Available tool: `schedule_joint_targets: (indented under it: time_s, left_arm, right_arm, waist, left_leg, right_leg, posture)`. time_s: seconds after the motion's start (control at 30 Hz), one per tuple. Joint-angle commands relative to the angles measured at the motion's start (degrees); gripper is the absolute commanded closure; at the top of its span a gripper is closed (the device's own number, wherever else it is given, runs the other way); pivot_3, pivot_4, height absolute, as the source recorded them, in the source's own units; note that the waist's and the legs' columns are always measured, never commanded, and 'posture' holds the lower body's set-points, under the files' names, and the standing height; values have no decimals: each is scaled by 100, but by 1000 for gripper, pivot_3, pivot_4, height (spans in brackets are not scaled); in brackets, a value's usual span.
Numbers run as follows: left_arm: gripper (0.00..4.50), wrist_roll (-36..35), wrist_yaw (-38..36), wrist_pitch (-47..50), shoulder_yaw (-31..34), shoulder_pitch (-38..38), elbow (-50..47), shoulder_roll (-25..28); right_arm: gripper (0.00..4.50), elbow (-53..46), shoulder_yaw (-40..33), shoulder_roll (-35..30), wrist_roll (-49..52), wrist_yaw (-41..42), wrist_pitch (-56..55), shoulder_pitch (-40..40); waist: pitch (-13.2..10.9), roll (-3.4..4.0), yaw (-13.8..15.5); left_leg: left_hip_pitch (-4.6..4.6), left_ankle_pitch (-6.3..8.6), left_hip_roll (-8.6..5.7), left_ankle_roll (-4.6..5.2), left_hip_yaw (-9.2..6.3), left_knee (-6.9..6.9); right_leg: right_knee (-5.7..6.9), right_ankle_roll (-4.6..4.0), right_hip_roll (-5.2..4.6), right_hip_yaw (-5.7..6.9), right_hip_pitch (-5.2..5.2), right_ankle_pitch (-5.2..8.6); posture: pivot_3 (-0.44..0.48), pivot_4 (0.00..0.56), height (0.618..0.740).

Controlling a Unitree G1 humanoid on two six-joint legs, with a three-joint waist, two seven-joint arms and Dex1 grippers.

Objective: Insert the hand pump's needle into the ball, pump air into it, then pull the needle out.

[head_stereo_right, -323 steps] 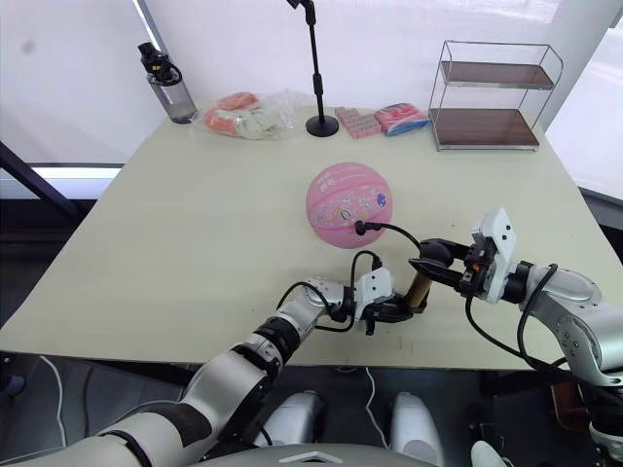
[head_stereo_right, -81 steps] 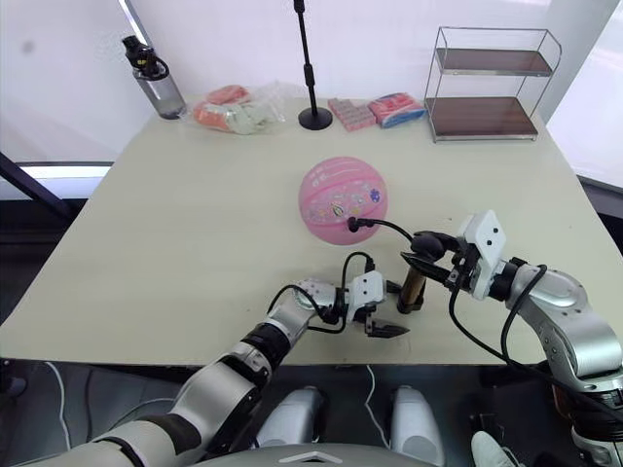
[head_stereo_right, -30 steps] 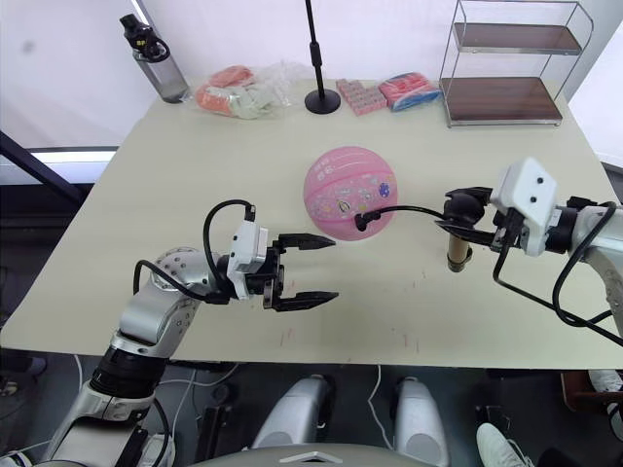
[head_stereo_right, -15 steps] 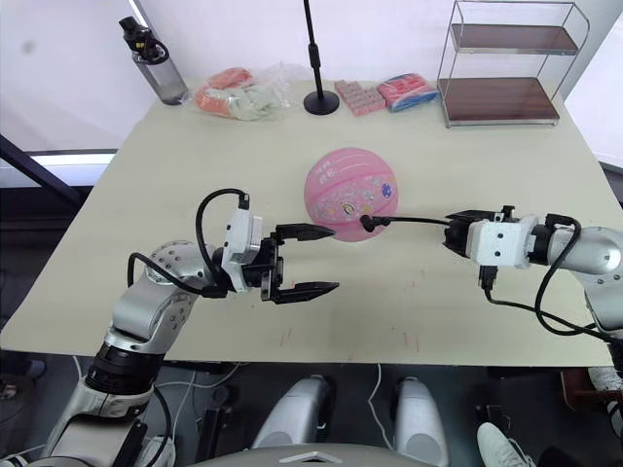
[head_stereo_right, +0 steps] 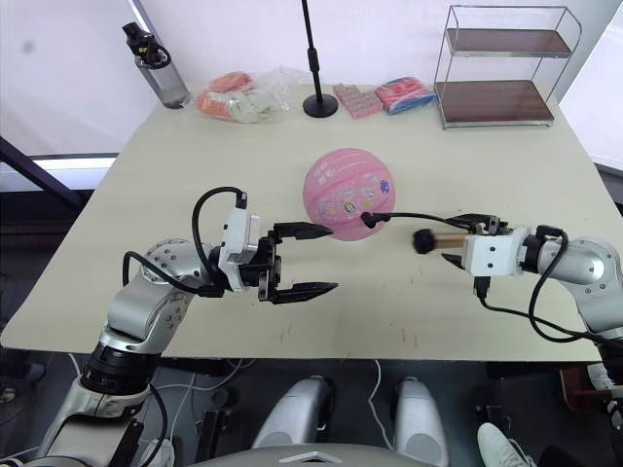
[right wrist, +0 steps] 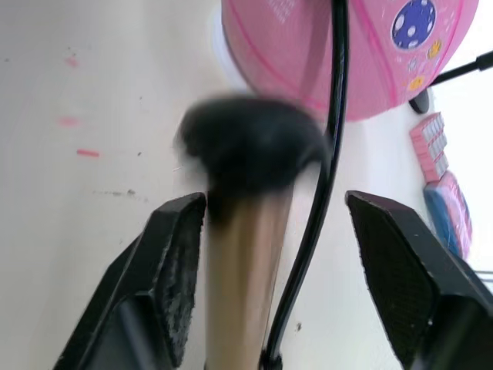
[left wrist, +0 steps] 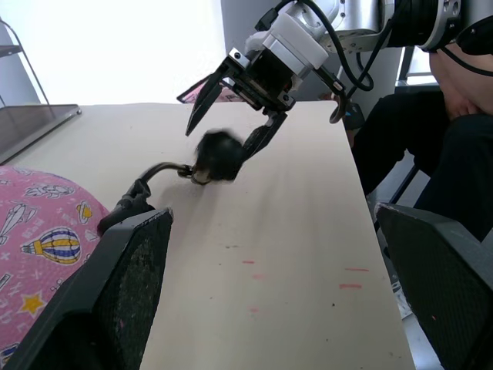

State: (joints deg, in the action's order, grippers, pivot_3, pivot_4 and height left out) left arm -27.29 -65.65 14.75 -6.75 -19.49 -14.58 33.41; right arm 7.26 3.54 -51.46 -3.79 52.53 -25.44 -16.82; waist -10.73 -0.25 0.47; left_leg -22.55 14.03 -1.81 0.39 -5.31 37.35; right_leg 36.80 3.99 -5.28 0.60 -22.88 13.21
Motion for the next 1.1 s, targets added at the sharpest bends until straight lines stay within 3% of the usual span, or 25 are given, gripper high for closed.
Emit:
schedule_joint_targets:
  time_s: [0.03, 0.27, 0.5, 0.83, 1.1]
  left_arm:
    - [0, -126, 6, -26, 182, -80, -181, 50]
    - [0, -175, 96, -4, 317, -175, -114, 28]
    - [0, -266, 333, 122, 525, -565, 127, -70]
    - [0, 77, 1183, 265, 630, -1595, 934, -394]
    - [0, 590, 1631, 404, 436, -2373, 1808, -617]
  right_arm:
    - [66, 36, -223, -148, 227, 66, -173, 101]
    - [66, -225, -575, -119, 922, 116, 95, 668]
    - [66, -1170, -1138, 443, 2299, -23, 1034, 1526]
    - [66, -2672, -1762, 1418, 4113, -216, 2090, 2857]
    - [66, -3229, -1815, 1682, 4606, -97, 2461, 3199]
  waist:
    - [0, 0, -4]
    - [0, 0, -39]
    - [0, -1, -86]
    - [0, -1, -94]
    - [1, -2, -112]
  left_leg:
    - [1, 0, 1, 0, 0, 0]
    - [0, 0, 2, 0, 11, 0]
    - [2, 0, 4, 1, 14, 3]
    - [3, 0, 6, 1, 11, 8]
    - [11, 0, 8, 1, 18, 9]
  right_leg:
    - [0, -1, 0, 0, 0, 0]
    - [0, -2, 1, -11, -4, -1]
    - [5, -1, 4, -15, -4, -2]
    - [8, 2, 11, -16, -3, -4]
    - [14, 9, 19, -26, -3, -7]
  posture:
    - [0, 150, 731]
    - [0, 150, 731]
    - [0, 150, 731]
    - [0, 150, 731]
    - [0, 150, 731]
